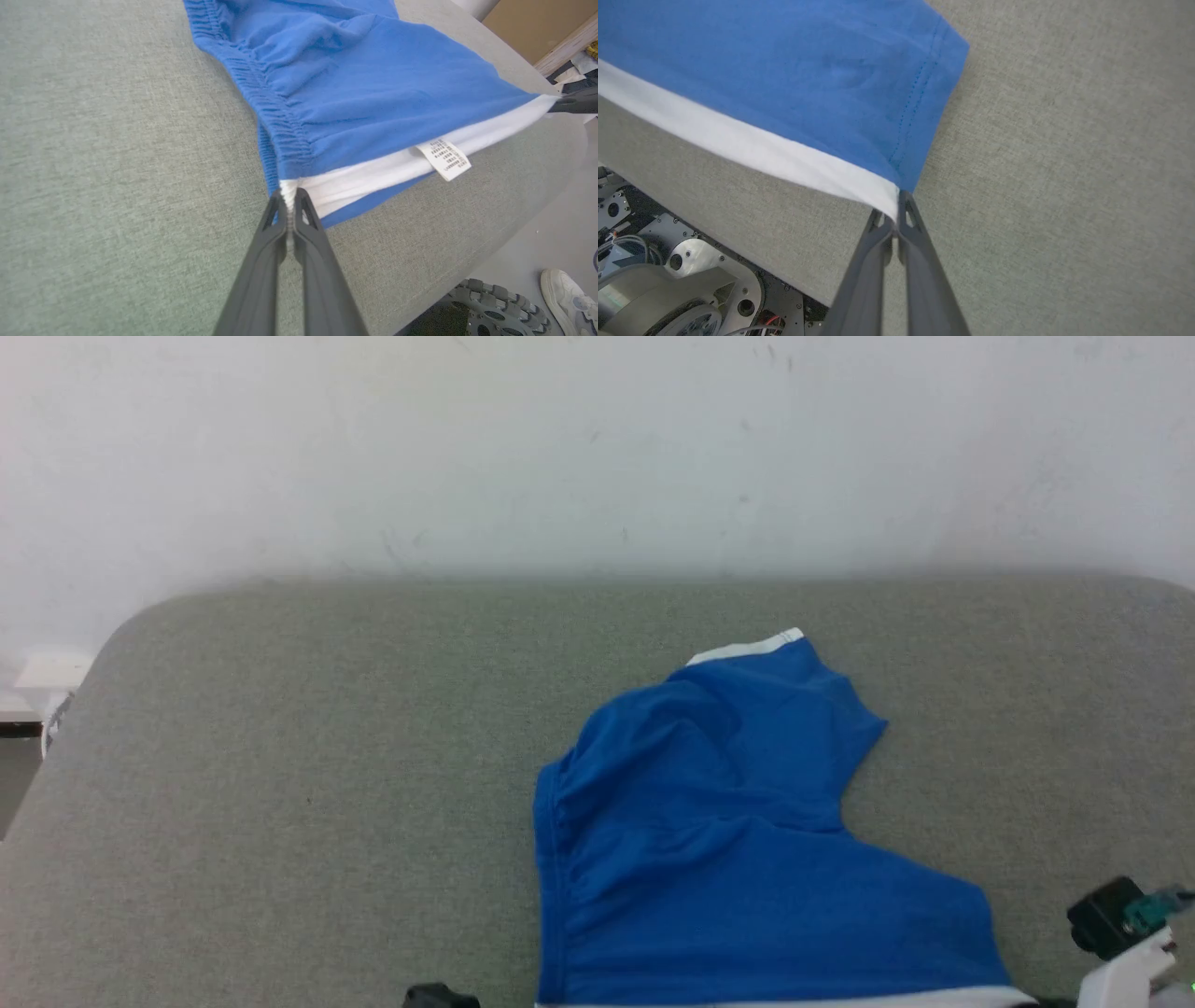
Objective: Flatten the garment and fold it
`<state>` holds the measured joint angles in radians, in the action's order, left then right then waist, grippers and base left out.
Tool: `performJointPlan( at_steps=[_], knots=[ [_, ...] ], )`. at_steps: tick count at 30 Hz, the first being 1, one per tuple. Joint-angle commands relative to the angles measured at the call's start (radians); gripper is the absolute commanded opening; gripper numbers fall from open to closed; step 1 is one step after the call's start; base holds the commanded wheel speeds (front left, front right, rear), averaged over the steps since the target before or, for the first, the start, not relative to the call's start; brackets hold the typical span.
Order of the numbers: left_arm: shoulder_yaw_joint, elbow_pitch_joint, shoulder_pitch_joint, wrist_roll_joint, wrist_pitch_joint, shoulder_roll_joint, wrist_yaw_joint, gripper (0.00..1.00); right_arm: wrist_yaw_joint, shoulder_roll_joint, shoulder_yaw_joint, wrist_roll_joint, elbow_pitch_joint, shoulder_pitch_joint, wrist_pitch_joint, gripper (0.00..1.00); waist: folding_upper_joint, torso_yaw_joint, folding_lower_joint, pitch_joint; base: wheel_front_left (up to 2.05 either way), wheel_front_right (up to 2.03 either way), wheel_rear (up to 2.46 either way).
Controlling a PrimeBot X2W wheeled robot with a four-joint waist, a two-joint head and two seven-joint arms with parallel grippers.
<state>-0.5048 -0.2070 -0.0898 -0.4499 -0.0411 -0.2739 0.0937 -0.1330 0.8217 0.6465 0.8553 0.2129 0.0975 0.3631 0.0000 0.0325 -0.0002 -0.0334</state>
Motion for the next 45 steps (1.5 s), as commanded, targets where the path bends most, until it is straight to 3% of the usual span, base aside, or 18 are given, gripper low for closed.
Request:
performJointPlan(
  at_steps=[1, 7, 12, 20, 25, 34, 45],
  knots=[
    [-0.002, 0.033, -0.038, -0.010, -0.020, -0.022, -0.016, 0.00, 0.002, 0.019, -0.031, 0.004, -0.018, -0.048, 0.023, 0.00, 0.0000, 0.013, 0.0002, -0.017, 0.00, 0.00, 0.00],
    [-0.029, 0.136, -0.126, -0.029, -0.081, -0.041, -0.031, 0.00, 0.002, 0.029, -0.150, -0.011, -0.107, -0.172, 0.084, 0.00, 0.0000, 0.020, 0.0002, -0.021, 0.00, 0.00, 0.00],
    [-0.040, 0.184, -0.109, -0.020, -0.078, -0.031, -0.035, 0.00, 0.002, 0.005, -0.269, -0.055, -0.183, -0.197, 0.099, 0.00, 0.0000, 0.030, 0.0002, 0.001, 0.00, 0.00, 0.00],
    [-0.034, 0.252, -0.007, 0.006, -0.054, -0.008, -0.037, 0.00, 0.002, -0.037, -0.414, -0.114, -0.310, -0.137, 0.137, 0.00, 0.0000, 0.064, 0.0002, 0.080, 0.00, 0.00, 0.00],
    [-0.031, 0.269, 0.094, 0.022, -0.041, 0.014, -0.028, 0.00, 0.002, -0.053, -0.452, -0.138, -0.349, -0.031, 0.168, 0.00, 0.0000, 0.102, 0.0002, 0.162, 0.00, 0.00, 0.00],
    [-0.007, 0.247, 0.286, 0.029, 0.010, 0.077, -0.019, 0.00, 0.002, -0.060, -0.384, -0.183, -0.275, 0.274, 0.205, 0.00, 0.0000, 0.170, 0.0002, 0.310, 0.00, 0.00, 0.00],
    [-0.006, 0.099, 0.463, 0.034, 0.081, 0.156, -0.015, 0.00, 0.002, -0.071, -0.168, -0.277, 0.013, 0.632, 0.196, 0.00, 0.0000, 0.231, 0.0002, 0.434, 0.00, 0.00, 0.00]
  ],
)
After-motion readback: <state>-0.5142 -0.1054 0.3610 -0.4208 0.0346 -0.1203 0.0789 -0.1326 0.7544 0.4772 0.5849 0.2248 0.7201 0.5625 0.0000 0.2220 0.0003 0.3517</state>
